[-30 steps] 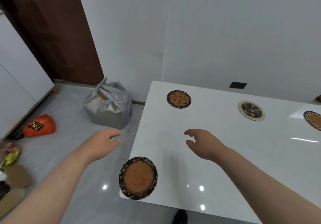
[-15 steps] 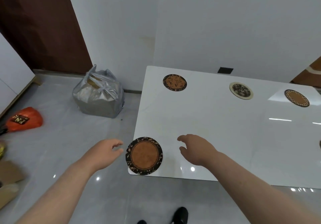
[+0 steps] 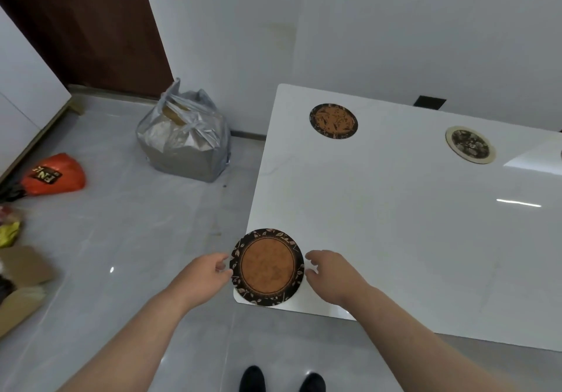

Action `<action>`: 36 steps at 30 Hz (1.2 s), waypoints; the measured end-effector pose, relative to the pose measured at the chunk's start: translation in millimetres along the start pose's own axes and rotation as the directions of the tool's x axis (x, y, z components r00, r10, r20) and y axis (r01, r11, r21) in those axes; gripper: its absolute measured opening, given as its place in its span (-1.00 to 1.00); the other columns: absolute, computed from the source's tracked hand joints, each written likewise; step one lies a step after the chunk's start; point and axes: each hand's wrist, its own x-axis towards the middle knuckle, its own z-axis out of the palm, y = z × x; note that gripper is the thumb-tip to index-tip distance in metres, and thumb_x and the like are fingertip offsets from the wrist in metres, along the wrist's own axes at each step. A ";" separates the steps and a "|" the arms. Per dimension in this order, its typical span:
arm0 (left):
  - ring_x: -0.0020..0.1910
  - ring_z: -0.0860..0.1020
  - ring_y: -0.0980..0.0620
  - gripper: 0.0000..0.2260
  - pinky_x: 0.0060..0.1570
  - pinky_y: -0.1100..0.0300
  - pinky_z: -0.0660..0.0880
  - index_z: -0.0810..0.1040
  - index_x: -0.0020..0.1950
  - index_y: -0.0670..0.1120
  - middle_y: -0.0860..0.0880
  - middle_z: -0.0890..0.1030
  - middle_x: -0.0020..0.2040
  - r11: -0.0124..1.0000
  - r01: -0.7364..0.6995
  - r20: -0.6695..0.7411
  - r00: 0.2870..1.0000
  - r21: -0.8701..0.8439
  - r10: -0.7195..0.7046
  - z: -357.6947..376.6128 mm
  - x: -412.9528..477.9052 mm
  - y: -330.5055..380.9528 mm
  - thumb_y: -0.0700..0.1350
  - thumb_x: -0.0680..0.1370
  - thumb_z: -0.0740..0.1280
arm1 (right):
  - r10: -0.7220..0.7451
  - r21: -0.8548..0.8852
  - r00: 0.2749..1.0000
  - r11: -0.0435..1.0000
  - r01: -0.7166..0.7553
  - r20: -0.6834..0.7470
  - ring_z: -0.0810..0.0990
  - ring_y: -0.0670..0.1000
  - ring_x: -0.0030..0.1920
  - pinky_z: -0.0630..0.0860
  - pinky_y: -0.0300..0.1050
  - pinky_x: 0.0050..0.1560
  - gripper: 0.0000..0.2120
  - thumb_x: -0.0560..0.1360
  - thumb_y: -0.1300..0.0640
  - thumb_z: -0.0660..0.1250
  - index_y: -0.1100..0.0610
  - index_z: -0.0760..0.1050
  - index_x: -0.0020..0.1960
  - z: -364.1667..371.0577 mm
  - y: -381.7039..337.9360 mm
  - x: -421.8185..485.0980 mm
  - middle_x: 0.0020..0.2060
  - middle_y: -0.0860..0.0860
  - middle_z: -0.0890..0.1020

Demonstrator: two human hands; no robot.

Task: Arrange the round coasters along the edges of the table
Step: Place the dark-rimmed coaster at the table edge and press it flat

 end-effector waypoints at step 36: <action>-0.27 0.59 0.00 -0.89 -0.27 0.18 0.59 0.60 -0.12 -0.13 -0.11 0.62 -0.22 0.802 -0.074 -0.166 0.986 -0.592 -0.032 45.7 32.6 103.2 -0.34 0.50 0.36 | 0.482 0.847 0.863 0.513 -0.138 -0.152 0.53 0.03 -0.43 0.65 0.01 -0.15 -0.92 0.42 0.31 0.44 0.30 0.54 -0.17 -40.4 65.6 -9.4 -0.39 0.12 0.58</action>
